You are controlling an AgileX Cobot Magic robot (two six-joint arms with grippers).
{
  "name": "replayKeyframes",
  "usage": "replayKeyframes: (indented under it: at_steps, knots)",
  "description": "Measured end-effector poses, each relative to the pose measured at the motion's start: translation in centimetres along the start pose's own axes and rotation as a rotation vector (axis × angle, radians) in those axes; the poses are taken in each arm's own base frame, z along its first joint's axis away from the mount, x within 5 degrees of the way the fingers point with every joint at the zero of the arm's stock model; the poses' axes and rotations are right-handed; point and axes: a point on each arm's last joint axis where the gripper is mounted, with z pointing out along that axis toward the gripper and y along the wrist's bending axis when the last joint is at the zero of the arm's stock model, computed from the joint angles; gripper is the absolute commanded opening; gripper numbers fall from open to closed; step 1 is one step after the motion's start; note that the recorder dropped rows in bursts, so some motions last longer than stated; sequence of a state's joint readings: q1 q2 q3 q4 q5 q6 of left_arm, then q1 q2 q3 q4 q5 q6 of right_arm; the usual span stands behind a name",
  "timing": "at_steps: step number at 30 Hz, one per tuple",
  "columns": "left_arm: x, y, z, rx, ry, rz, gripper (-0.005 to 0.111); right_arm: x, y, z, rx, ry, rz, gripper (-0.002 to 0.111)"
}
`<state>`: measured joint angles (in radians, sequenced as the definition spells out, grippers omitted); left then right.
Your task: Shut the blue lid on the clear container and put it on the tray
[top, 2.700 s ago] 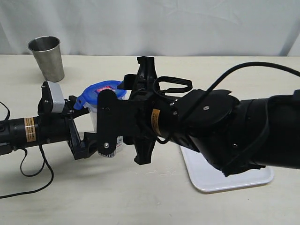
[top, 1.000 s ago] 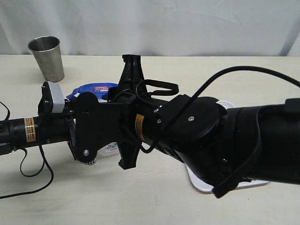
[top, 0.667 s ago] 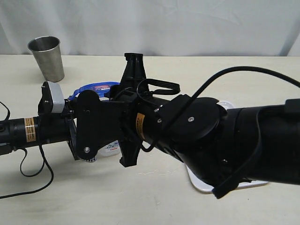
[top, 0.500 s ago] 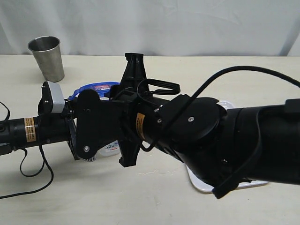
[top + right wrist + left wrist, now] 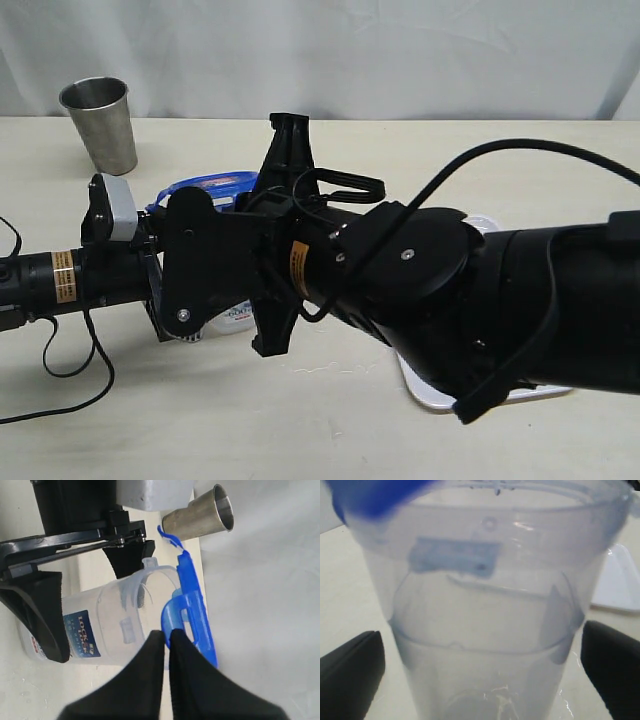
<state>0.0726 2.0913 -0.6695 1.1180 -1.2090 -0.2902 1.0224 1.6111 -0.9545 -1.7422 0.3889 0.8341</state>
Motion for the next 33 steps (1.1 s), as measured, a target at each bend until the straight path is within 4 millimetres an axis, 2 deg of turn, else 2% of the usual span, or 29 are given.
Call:
replayKeyframes:
  at_steps: [10, 14, 15, 18, 20, 21, 27, 33]
  knots:
    - [0.0, 0.0, 0.0, 0.000, 0.000, 0.000, 0.104, 0.2, -0.3, -0.1, 0.037, 0.032, -0.009, 0.004]
    - [0.0, 0.0, 0.0, 0.000, 0.000, 0.000, 0.104, -1.3, 0.3, -0.9, 0.041, -0.005, -0.033, 0.005]
    - [0.0, 0.0, 0.0, 0.000, 0.000, 0.000, 0.104, -1.7, 0.6, -1.2, 0.045, -0.011, -0.042, 0.008]
    - [0.0, 0.0, 0.0, 0.000, 0.000, 0.000, 0.104, -1.9, 0.8, -1.4, 0.051, -0.002, -0.023, 0.028]
    - [0.0, 0.0, 0.0, 0.000, 0.000, 0.000, 0.104, -1.7, 1.0, -1.3, 0.028, 0.021, -0.016, 0.051]
    - [0.0, 0.0, 0.0, 0.000, 0.000, 0.000, 0.104, -1.6, 1.2, -1.4, 0.012, 0.035, -0.014, 0.058]
    - [0.0, 0.0, 0.0, 0.000, 0.000, 0.000, 0.104, -1.8, 1.5, -1.4, -0.006, 0.040, -0.053, 0.061]
    - [0.0, 0.0, 0.0, 0.000, 0.000, 0.000, 0.104, -1.2, 2.8, 0.3, 0.011, 0.098, -0.160, 0.061]
